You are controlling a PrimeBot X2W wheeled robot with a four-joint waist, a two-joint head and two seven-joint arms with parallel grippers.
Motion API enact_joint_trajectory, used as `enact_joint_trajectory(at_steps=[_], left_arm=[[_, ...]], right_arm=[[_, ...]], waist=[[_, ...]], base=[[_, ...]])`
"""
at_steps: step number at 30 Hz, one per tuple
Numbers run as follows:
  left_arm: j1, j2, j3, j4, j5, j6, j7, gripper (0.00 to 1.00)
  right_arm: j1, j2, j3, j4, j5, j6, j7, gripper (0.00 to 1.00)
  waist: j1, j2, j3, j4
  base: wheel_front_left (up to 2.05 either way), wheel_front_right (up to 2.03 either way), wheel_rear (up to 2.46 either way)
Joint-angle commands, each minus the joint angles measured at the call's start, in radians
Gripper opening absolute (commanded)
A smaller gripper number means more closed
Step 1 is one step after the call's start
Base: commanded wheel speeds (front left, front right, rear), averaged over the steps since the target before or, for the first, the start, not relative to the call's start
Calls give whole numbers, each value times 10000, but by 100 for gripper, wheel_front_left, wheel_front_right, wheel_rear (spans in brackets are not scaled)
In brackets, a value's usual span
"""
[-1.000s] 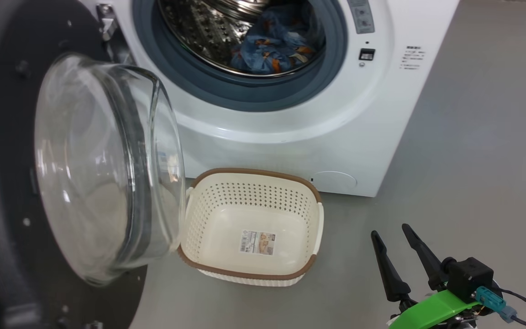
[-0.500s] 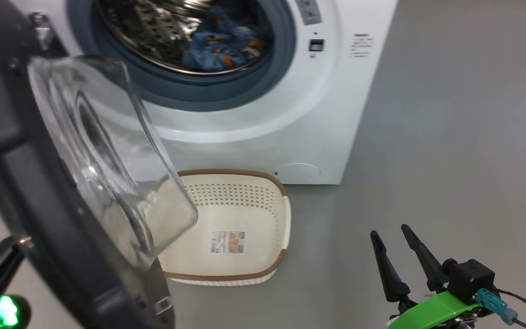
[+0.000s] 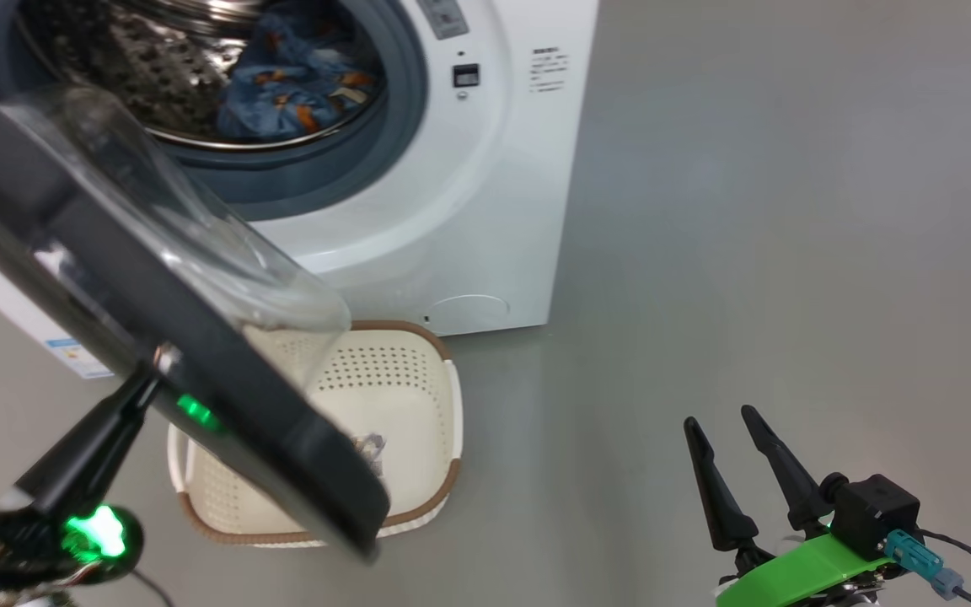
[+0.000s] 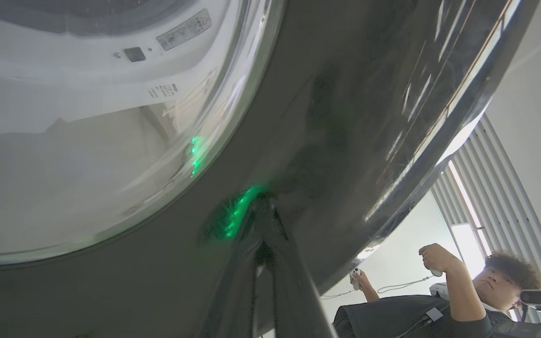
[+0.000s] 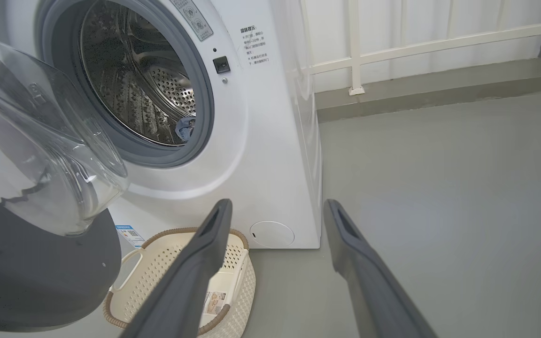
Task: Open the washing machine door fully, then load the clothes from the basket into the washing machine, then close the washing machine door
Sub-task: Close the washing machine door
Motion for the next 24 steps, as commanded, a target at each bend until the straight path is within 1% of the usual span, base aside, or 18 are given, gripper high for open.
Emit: enact_joint_trajectory(at_steps=[1,7,11,20,24], left_arm=[[-489,110,87,-195,155,-73,-56,0],[-994,-28,-482,288,655,-252,-916,0],[-1589,-70,-887,832,1099,-458,-1677,0],[-2543,-97,-1363,1954,1532,-624,-3032,0],[-2807,-100,-1574,2334,1479,-700,-3376,0]], right_arm=[[53,5,295,-283,174,16,-118,100],[93,5,333,-370,213,16,-119,100],[74,5,412,-378,222,16,-119,100],[65,5,438,-415,248,16,-120,100],[48,5,452,-405,265,16,-120,100]], waist=[[0,-1,84,-278],[0,-1,118,-588],[0,-1,150,-756],[0,-1,209,-858],[0,-1,207,-857]], base=[[0,0,0],[0,0,0],[0,0,0],[0,0,0],[0,0,0]])
